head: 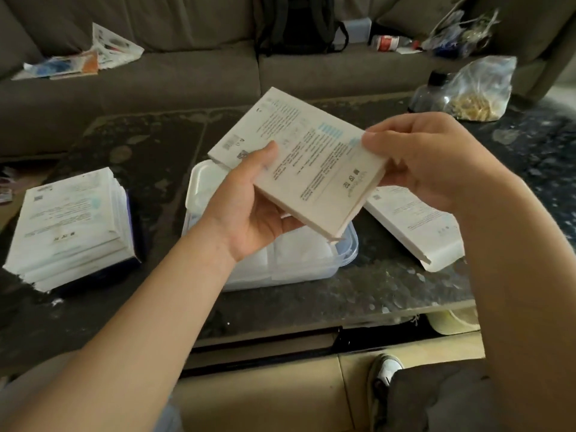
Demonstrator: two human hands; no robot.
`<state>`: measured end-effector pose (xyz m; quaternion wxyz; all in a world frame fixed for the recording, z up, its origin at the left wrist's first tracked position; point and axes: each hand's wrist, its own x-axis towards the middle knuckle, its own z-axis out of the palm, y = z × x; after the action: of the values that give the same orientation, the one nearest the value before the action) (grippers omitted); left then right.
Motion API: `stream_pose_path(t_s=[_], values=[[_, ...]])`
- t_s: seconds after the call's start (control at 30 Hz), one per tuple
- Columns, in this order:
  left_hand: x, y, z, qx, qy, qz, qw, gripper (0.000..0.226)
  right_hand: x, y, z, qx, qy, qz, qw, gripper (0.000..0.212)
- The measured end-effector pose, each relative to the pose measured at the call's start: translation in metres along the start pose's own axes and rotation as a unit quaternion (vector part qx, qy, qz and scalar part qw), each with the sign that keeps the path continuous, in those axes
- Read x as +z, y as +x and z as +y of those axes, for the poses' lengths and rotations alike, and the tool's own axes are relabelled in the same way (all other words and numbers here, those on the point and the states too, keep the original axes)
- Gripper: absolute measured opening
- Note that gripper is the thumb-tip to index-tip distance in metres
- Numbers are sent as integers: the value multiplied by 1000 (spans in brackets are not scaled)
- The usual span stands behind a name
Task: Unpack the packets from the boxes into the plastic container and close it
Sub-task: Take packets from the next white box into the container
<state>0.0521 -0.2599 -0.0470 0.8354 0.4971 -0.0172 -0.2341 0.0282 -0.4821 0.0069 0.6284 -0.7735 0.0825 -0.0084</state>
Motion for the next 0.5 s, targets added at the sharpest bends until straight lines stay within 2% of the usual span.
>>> stream_pose_path(t_s=[0.13, 0.27, 0.4, 0.5], values=[[45, 17, -7, 4, -38, -6, 999, 48, -40, -7, 3, 0, 8, 75, 997, 15], [90, 35, -30, -22, -81, -11, 996, 25, -82, -8, 16, 25, -12, 173, 985, 12], [125, 54, -66, -36, 46, 16, 998, 21, -115, -6, 39, 86, -151, 233, 957, 10], [138, 65, -92, -42, 106, 58, 992, 16, -130, 2, 58, 122, -252, 221, 934, 16]])
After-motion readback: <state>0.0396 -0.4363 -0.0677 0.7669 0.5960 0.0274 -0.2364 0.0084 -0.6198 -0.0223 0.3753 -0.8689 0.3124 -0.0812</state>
